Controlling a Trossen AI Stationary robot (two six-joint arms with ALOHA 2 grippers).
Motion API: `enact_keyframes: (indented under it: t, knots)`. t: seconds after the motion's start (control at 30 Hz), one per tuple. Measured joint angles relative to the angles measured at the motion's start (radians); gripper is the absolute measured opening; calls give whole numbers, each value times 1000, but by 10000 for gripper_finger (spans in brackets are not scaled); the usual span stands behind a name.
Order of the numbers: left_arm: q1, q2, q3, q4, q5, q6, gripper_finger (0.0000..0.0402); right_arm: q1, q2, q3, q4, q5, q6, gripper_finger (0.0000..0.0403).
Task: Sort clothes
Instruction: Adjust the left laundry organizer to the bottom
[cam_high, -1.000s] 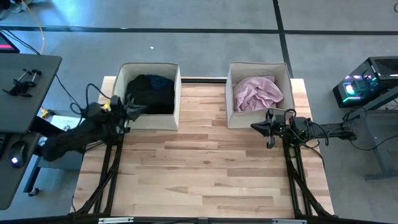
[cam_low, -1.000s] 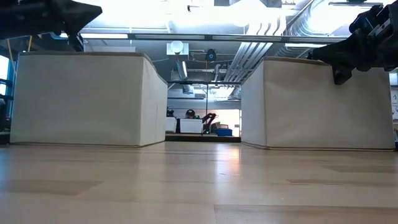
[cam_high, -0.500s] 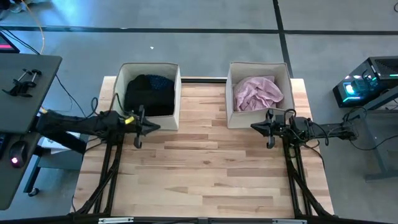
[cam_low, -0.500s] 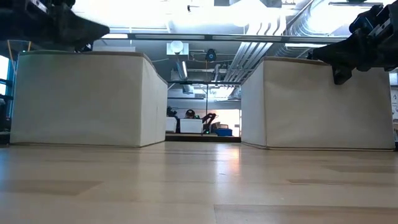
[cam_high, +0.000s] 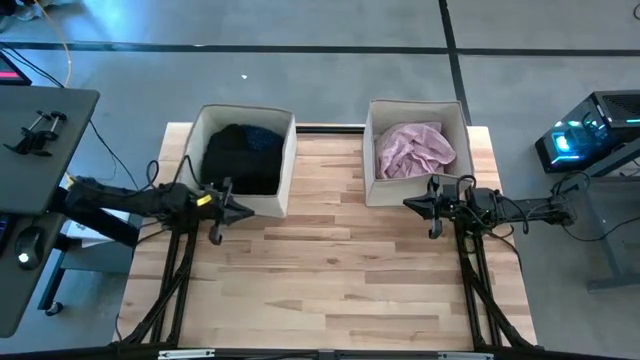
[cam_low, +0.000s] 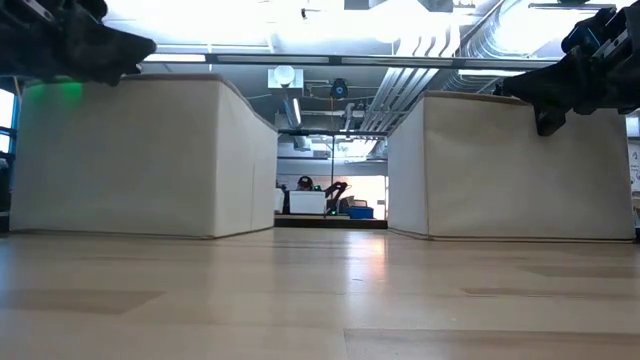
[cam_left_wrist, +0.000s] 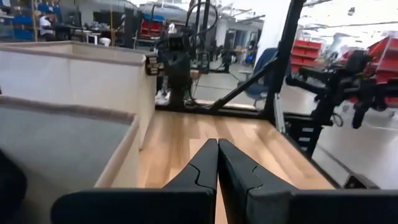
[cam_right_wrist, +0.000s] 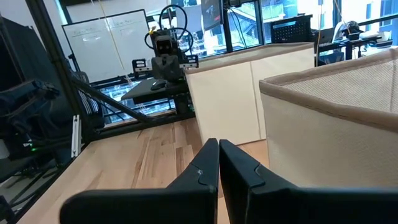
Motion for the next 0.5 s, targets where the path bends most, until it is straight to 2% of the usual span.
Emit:
enact_keyframes:
  t: [0.13, 0.27, 0.4, 0.5]
  knots:
    - [0, -37, 10, -20, -8, 19, 0, 0, 0, 0, 0, 0, 0, 0]
    - [-2, -28, 106, -51, 7, 47, 0, 0, 0, 0, 0, 0, 0, 0]
    - [-29, 21, 222, -147, 119, 5, 0, 0, 0, 0, 0, 0, 0, 0]
    - [-75, 79, 271, -145, 219, -132, 0, 0, 0, 0, 0, 0, 0, 0]
